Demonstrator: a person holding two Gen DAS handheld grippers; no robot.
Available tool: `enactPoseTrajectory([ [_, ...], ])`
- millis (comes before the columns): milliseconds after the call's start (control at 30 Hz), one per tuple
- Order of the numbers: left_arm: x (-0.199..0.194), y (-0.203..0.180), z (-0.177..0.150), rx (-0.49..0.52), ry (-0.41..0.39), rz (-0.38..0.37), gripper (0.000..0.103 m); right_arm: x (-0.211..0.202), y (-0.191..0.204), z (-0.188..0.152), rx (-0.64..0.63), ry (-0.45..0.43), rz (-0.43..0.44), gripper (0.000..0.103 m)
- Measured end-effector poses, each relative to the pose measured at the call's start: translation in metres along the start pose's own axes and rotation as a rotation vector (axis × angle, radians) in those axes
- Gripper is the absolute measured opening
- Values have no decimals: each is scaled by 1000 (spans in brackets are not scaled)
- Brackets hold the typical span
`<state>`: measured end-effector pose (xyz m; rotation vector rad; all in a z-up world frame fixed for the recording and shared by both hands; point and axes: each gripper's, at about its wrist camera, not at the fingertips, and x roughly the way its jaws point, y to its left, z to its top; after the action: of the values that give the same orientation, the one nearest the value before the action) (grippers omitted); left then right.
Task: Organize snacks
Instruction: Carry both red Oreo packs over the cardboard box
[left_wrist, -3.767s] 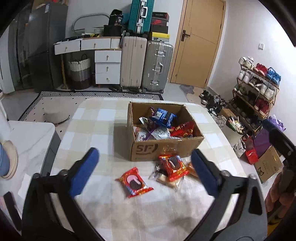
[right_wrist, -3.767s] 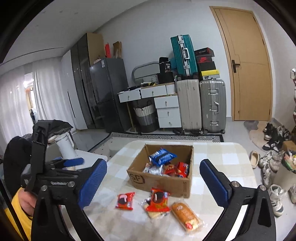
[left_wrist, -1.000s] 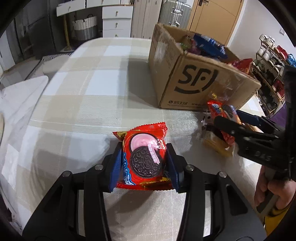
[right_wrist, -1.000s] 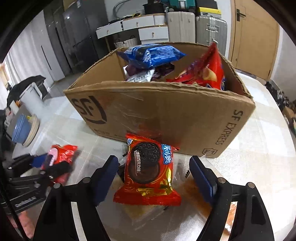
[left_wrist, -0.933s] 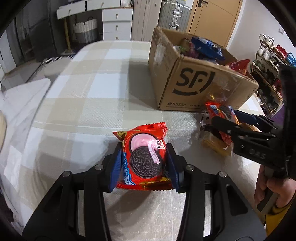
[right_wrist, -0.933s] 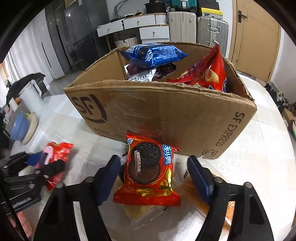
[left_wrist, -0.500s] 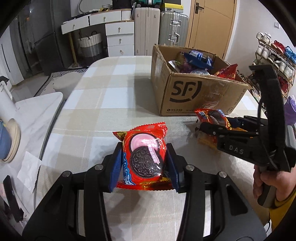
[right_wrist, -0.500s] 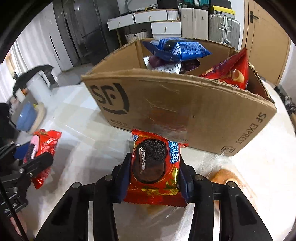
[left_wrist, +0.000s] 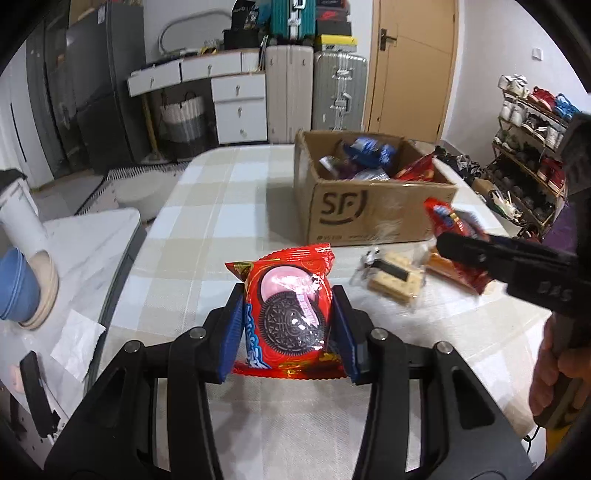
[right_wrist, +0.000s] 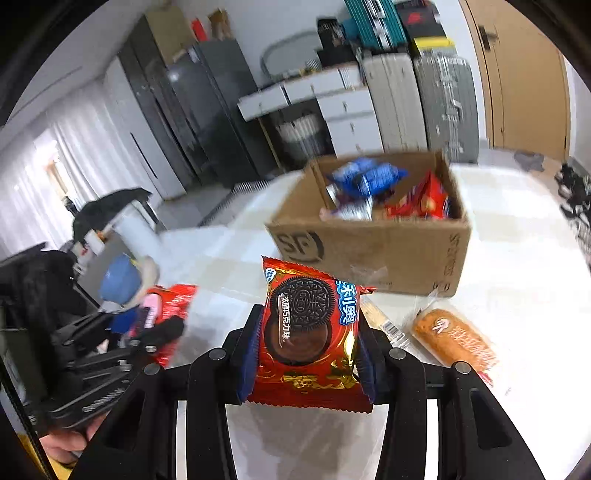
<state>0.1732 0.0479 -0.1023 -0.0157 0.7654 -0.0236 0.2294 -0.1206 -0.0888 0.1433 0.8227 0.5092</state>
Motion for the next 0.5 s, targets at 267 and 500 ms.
enactPoseTrajectory([
  [267, -52, -24, -2, 27, -71, -26, 41, -87, 25, -14, 5, -120, 61, 45],
  [500, -80, -41, 1, 66, -120, -27, 41, -138, 22, -23, 16, -179, 86, 45],
])
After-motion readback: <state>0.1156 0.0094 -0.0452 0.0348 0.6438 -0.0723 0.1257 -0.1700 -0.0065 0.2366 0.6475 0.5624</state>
